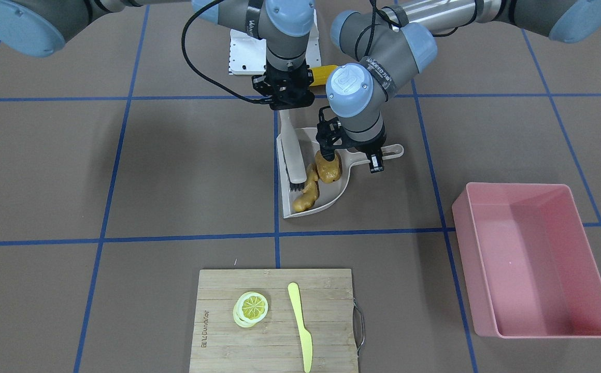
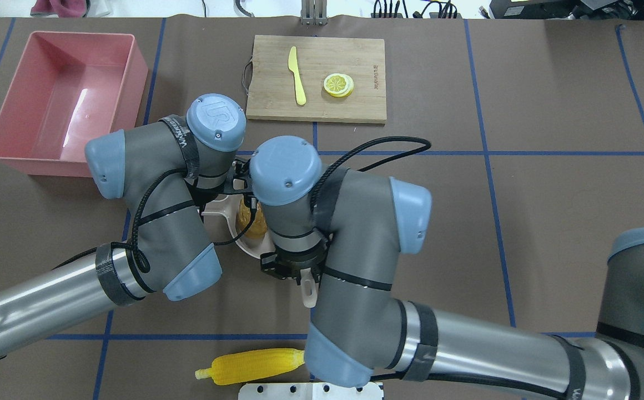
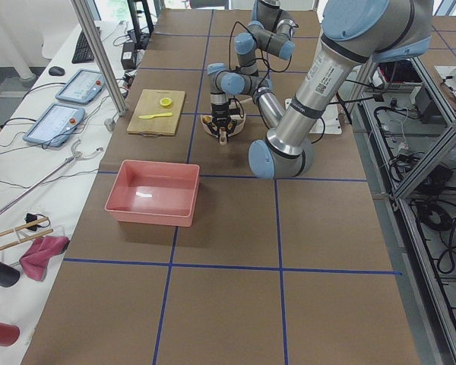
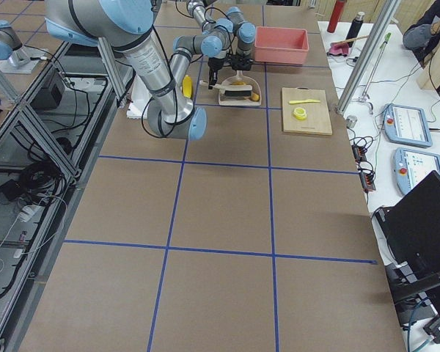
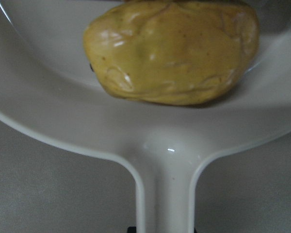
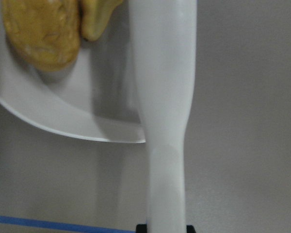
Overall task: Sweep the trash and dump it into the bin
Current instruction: 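Carry the dustpan toward the pink bin with left gripper while right withdraws brush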
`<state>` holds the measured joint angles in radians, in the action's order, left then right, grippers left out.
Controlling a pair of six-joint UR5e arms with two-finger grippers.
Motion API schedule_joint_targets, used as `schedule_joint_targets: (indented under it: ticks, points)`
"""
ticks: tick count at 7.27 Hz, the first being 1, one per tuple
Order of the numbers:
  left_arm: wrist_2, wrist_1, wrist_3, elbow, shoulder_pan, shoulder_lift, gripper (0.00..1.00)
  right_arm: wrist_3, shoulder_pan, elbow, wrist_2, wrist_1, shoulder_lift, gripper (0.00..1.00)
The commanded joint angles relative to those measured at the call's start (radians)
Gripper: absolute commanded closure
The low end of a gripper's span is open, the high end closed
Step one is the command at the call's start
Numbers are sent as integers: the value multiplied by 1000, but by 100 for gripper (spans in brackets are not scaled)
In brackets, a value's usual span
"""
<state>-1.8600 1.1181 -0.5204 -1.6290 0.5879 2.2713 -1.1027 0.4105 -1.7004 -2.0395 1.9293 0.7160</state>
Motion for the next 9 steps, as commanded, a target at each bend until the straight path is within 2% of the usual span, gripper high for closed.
schedule_joint_targets:
  ticks: [1,4,6,7,8,9]
  points:
    - [-1,0,-1,-12,1,-6,100,32,85,-175,-25,49,133,100]
    - [-1,40,3,-58,0,-51,100,35,175,-318,-28,201,164,100]
    - [-2,91,10,-87,1,-71,100,-133,169,-346,-106,180,181,100]
    - [-14,129,11,-130,4,-93,100,-241,140,-355,-113,137,187,100]
    - [-54,141,13,-167,9,-110,100,-306,111,-363,-128,70,213,100]
    - [-54,143,26,-242,15,-157,100,-330,93,-367,-152,50,208,100]
